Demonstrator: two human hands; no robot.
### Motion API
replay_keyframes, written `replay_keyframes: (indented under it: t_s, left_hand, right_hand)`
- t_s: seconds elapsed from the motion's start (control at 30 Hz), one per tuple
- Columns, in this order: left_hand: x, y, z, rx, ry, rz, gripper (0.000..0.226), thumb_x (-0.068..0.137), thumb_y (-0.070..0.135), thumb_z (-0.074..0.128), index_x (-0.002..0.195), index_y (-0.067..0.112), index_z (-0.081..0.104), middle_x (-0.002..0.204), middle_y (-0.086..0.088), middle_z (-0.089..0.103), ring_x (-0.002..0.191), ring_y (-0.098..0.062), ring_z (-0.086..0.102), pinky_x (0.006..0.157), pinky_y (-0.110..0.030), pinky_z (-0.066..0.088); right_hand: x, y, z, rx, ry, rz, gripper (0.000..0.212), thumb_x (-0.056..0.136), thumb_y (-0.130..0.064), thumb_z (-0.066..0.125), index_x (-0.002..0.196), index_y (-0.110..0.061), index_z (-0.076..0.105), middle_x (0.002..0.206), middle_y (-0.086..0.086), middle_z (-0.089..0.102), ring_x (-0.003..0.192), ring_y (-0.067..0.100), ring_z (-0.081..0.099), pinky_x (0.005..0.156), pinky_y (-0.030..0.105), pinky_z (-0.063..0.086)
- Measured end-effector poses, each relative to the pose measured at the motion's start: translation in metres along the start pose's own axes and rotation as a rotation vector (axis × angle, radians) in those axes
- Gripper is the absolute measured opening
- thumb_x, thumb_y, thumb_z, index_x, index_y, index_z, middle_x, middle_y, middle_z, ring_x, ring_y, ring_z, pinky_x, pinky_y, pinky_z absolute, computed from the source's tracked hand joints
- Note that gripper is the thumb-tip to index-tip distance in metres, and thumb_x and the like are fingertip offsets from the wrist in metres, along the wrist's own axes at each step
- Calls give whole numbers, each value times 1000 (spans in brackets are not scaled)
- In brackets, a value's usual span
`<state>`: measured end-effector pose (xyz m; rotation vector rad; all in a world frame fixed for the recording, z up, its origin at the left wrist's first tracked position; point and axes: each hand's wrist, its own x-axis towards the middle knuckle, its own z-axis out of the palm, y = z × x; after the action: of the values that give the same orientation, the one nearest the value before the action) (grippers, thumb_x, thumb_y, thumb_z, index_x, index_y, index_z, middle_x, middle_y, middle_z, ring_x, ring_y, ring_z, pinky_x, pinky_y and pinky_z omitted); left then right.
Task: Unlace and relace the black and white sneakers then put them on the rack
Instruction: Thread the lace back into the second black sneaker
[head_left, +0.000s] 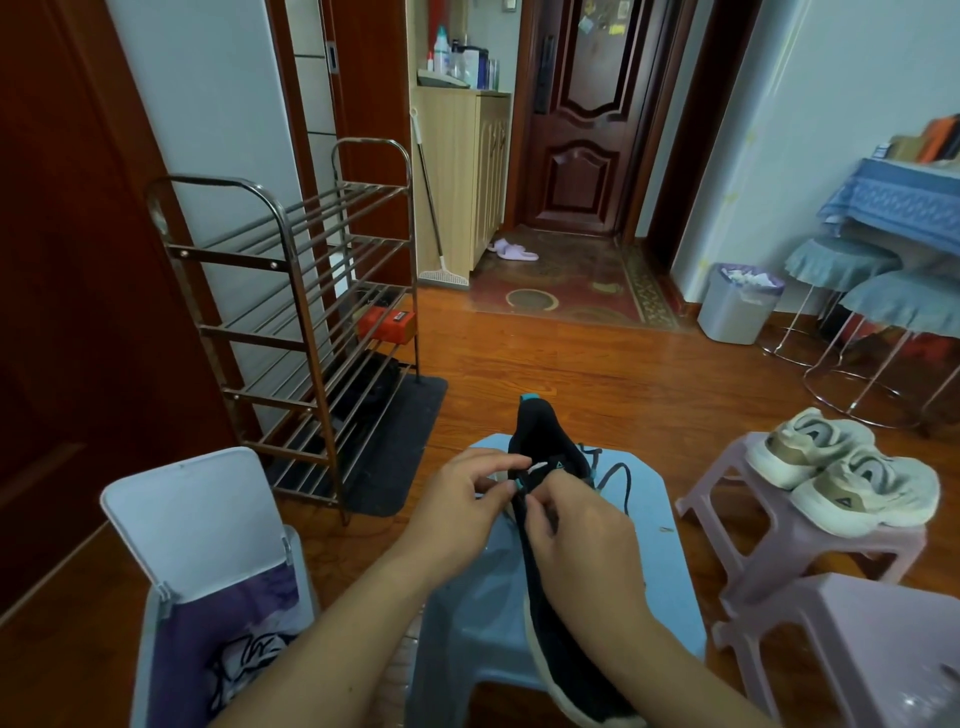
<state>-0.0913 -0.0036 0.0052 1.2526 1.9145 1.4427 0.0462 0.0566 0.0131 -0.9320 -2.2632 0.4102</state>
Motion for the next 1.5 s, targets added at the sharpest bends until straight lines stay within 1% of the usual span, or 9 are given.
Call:
replay_keyframes:
  t_s: [0.2,0.37,0.53,0.83,1.03,1.13,1.27,1.4,1.5]
  left_hand:
    - [0,1,1,0,1,-4,36,98,11,63,119,39,72,119,23,62,100,-6,65,95,-27,54]
    - [-1,2,2,9,27,-17,35,99,12,62,120,38,71,118,22,63,100,-5,64,92,-23,53]
    - [-4,7,3,-35,65,-70,20,99,12,64,100,32,69,102,17,70,90,-6,68,82,-25,57]
    - [-8,14,2,-3,51,-157,36,99,3,52,104,34,70,96,8,74,86,0,69,83,-24,56]
    - [-4,19,7,-86,115,-234,11,99,22,62,94,18,71,87,0,74,83,-14,72,83,-36,61]
    - [1,21,12,-228,5,-406,26,99,30,59,99,5,65,90,-15,74,77,-23,71,84,-46,62]
    - [8,30,10,20,8,-305,19,95,23,53,87,7,61,71,-3,59,64,-15,53,64,-37,47]
    - [13,39,-8,55,268,-222,18,101,19,52,86,12,61,72,-4,59,56,-12,51,53,-29,42]
    - [15,37,-57,-586,866,-278,15,106,16,45,98,17,58,93,-9,68,67,-14,70,63,-28,56]
  right_hand:
    - [1,1,1,51,18,63,18,94,-23,65,78,-24,56,63,-9,54,57,7,53,51,22,40]
    - [-1,-2,5,-6,37,19,18,93,-24,66,78,-24,56,63,-10,54,55,8,52,50,27,43]
    - [-1,-6,6,-105,70,-65,20,88,-21,71,77,-23,54,68,-11,51,57,9,49,47,27,43]
    - [14,-14,1,166,-23,338,22,91,-26,70,75,-27,56,74,-10,60,70,5,57,59,26,45]
    - [19,-21,-3,-27,-80,135,17,95,-26,62,81,-24,52,77,-8,54,71,11,54,63,32,45]
    - [22,-20,-5,-46,-99,127,15,95,-20,57,81,-22,50,77,-7,53,71,15,53,60,34,42]
    - [26,-16,-12,-8,-182,121,15,88,-14,60,82,-22,49,78,-7,54,75,18,54,63,35,43]
    - [21,-6,-23,13,-276,77,23,88,-20,70,104,-32,58,94,-14,55,91,11,55,78,29,48]
    - [13,9,-36,-28,-199,55,33,88,-18,72,116,-33,64,102,-16,59,104,9,50,89,29,45]
